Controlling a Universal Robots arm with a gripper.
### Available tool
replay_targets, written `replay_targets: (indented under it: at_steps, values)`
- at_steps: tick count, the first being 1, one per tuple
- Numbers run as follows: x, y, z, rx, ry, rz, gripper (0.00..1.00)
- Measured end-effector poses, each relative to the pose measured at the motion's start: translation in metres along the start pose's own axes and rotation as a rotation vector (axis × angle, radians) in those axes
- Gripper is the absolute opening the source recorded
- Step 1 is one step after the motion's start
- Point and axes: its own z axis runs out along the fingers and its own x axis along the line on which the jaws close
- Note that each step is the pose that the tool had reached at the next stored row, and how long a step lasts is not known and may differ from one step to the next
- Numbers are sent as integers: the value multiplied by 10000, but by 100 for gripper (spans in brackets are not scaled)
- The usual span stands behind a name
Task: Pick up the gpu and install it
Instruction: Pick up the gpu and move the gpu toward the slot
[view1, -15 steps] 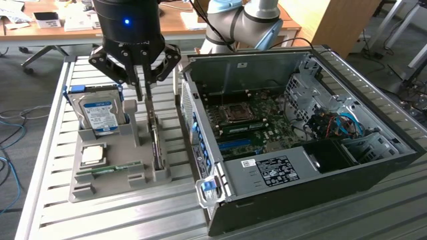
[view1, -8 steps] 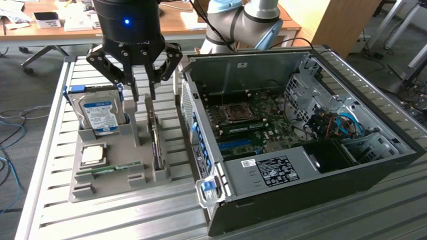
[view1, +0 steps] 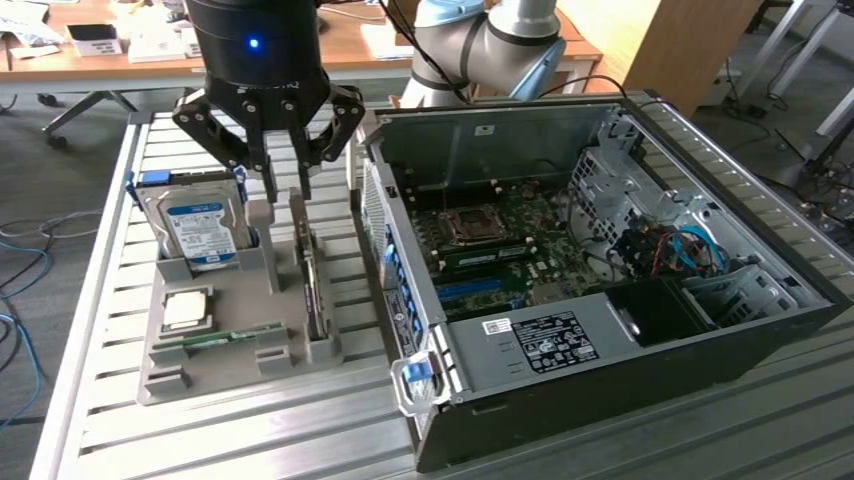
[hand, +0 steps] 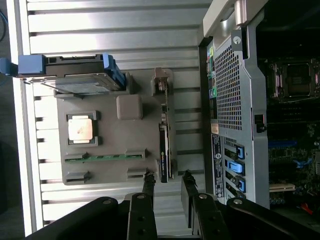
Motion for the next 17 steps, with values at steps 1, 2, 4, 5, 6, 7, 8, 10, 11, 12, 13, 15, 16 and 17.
replay_targets:
  at_steps: [1, 2, 4, 5, 6, 7, 8, 10, 11, 12, 13, 15, 16, 17]
  values:
    - [0, 0, 0, 1, 0, 0, 36]
    - [0, 0, 0, 0, 0, 0, 36]
    - [0, 0, 0, 0, 0, 0, 36]
    - [0, 0, 1, 0, 0, 0, 36]
    - [0, 0, 6, 0, -1, 0, 36]
    - [1, -1, 12, -1, -1, 0, 36]
    - [1, -1, 20, 0, -1, 0, 36]
    - [1, -2, 40, 0, 0, 0, 36]
    - [1, -2, 48, 0, 0, 0, 36]
    - [1, -3, 50, 1, 1, 0, 36]
    - [1, -3, 50, 2, 2, 0, 36]
    - [1, -3, 50, 1, 1, 0, 36]
    - [1, -3, 51, 1, 0, 0, 36]
    - [1, -3, 51, 1, 0, 0, 36]
